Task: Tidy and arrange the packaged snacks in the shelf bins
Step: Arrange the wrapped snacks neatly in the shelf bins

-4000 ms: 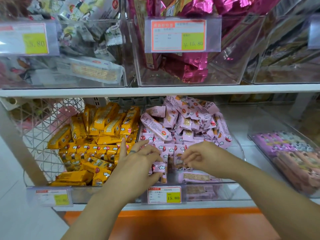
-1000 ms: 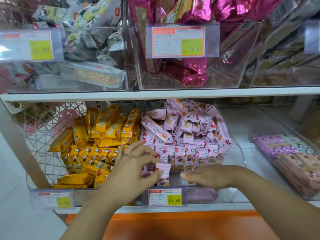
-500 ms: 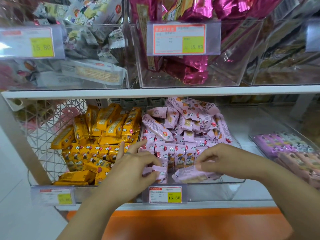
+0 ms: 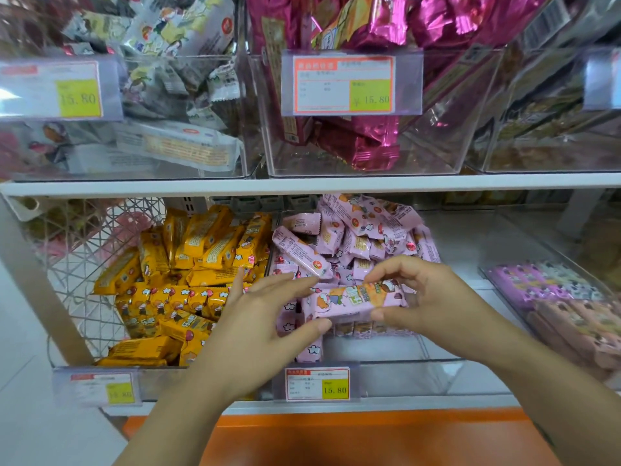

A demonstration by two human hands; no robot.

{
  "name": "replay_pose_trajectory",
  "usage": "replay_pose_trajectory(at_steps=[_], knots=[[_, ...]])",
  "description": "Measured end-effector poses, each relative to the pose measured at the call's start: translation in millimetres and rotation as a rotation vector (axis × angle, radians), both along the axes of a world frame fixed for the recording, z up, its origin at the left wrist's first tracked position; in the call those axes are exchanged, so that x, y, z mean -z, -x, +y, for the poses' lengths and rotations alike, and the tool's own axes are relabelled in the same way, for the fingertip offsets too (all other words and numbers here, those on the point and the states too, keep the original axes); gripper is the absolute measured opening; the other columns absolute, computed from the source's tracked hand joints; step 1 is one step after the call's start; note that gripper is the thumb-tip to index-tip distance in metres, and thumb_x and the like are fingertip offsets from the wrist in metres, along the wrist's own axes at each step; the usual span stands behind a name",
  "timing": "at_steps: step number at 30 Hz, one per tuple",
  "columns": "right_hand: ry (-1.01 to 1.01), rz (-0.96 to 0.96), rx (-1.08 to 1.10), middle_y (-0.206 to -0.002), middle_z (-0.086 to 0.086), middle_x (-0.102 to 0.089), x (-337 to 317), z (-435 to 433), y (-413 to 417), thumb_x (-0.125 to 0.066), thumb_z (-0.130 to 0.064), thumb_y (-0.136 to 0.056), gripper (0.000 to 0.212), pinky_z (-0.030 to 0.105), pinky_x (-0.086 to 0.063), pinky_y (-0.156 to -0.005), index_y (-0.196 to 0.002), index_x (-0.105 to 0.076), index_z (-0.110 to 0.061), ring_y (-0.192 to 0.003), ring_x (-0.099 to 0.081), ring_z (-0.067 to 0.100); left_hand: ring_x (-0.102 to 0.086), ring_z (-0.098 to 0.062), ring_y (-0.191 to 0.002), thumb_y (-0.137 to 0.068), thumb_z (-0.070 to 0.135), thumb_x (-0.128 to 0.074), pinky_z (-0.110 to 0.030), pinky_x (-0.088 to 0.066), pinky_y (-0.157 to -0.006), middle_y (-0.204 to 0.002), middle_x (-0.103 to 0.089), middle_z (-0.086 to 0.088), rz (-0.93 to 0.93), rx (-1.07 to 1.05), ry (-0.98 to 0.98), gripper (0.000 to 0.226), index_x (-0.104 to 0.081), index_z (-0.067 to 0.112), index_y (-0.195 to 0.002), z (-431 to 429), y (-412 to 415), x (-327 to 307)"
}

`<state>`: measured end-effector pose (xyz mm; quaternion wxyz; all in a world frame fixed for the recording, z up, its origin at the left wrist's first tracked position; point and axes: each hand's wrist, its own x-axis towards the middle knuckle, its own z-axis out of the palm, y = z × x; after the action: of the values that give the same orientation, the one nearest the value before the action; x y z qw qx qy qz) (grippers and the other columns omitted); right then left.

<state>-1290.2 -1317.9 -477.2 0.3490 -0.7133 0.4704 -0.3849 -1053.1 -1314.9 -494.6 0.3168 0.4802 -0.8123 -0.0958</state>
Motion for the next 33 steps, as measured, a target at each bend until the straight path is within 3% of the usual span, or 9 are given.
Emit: replay_pose_trajectory(at_steps=[4, 7, 10, 12, 18, 23, 26, 31, 33], knots=[[0.041, -0.048, -0.014, -0.096, -0.019, -0.064, -1, 5, -5, -0.079, -0.002, -0.072, 0.039, 0.022, -0.054, -0.079, -0.089, -0.066, -0.034, -0.093, -0.063, 0.004, -0.025, 0.037, -0.106, -0.07, 0.073, -0.041, -0.025, 0.013, -0.116, -0.105, -0.042, 0.045, 0.057, 0.035, -0.009, 0.034, -0.043, 0.065, -0.103, -3, 8, 3], [0.043, -0.002, -0.008, -0.101, -0.025, -0.063, -4, 8, -3, -0.08, -0.016, -0.072, 0.035, 0.012, -0.044, -0.089, -0.094, -0.065, -0.038, -0.103, -0.057, -0.005, -0.039, 0.022, -0.111, -0.073, 0.066, -0.051, -0.037, -0.003, -0.121, -0.108, -0.052, 0.037, 0.124, 0.04, 0.038, 0.031, -0.047, 0.064, -0.104, -6, 9, 1], [0.117, 0.134, 0.061, -0.094, -0.024, -0.063, -5, 10, -6, -0.076, -0.024, -0.077, 0.027, 0.002, -0.038, -0.076, -0.093, -0.062, -0.04, -0.092, -0.053, -0.012, -0.043, 0.011, -0.112, -0.078, 0.047, -0.061, -0.044, -0.028, -0.112, -0.116, -0.047, 0.033, 0.14, 0.086, 0.004, 0.031, -0.051, 0.059, -0.105, -3, 11, -6], [0.139, 0.185, 0.064, -0.09, -0.013, -0.061, -2, 10, -12, -0.074, -0.03, -0.079, 0.024, 0.008, -0.042, -0.07, -0.093, -0.061, -0.043, -0.081, -0.053, -0.005, -0.044, 0.008, -0.112, -0.08, 0.04, -0.061, -0.044, -0.033, -0.108, -0.118, -0.045, 0.032, 0.104, 0.12, -0.009, 0.036, -0.051, 0.055, -0.112, 0, 14, -8], [0.05, 0.302, -0.016, -0.078, -0.013, -0.064, 17, 3, -24, -0.073, -0.033, -0.08, 0.034, 0.04, -0.054, -0.073, -0.1, -0.051, -0.049, -0.066, -0.066, 0.009, -0.043, 0.015, -0.109, -0.088, 0.027, -0.066, -0.031, -0.015, -0.119, -0.098, -0.04, 0.048, -0.003, 0.105, -0.129, 0.059, -0.03, 0.065, -0.114, 4, 20, -5], [-0.086, 0.369, -0.115, -0.08, -0.015, -0.063, 30, 2, -31, -0.066, -0.029, -0.087, 0.019, 0.032, -0.049, -0.074, -0.104, -0.058, -0.03, -0.072, -0.061, 0.006, -0.039, 0.01, -0.119, -0.087, 0.049, -0.051, -0.035, 0.009, -0.116, -0.116, -0.057, 0.031, -0.228, -0.003, -0.046, 0.03, -0.061, 0.045, -0.115, -5, -2, 3], [-0.193, 0.49, -0.189, -0.108, -0.002, -0.064, 35, 1, -36, -0.053, -0.036, -0.095, 0.027, 0.034, -0.049, -0.088, -0.119, -0.056, -0.024, -0.095, -0.062, 0.014, -0.023, 0.002, -0.136, -0.087, 0.056, -0.045, -0.044, 0.011, -0.113, -0.129, -0.051, 0.031, -0.381, -0.021, -0.107, 0.037, -0.063, 0.042, -0.116, -4, -3, 9], [-0.303, 0.509, -0.215, -0.092, -0.013, -0.058, 30, -5, -35, -0.043, -0.034, -0.1, 0.024, 0.016, -0.041, -0.073, -0.113, -0.057, -0.021, -0.083, -0.054, 0.0, -0.013, -0.001, -0.14, -0.094, 0.048, -0.047, -0.05, 0.01, -0.115, -0.132, -0.049, 0.031, -0.514, -0.042, -0.142, 0.029, -0.057, 0.043, -0.121, -5, 0, 8], [-0.311, 0.524, -0.22, -0.1, -0.011, -0.061, 29, -5, -33, -0.042, -0.038, -0.099, 0.028, 0.019, -0.045, -0.081, -0.118, -0.057, -0.022, -0.091, -0.057, 0.002, -0.013, 0.001, -0.14, -0.093, 0.048, -0.049, -0.048, 0.011, -0.115, -0.131, -0.048, 0.031, -0.454, -0.036, -0.141, 0.028, -0.058, 0.044, -0.119, -6, -2, 9]])
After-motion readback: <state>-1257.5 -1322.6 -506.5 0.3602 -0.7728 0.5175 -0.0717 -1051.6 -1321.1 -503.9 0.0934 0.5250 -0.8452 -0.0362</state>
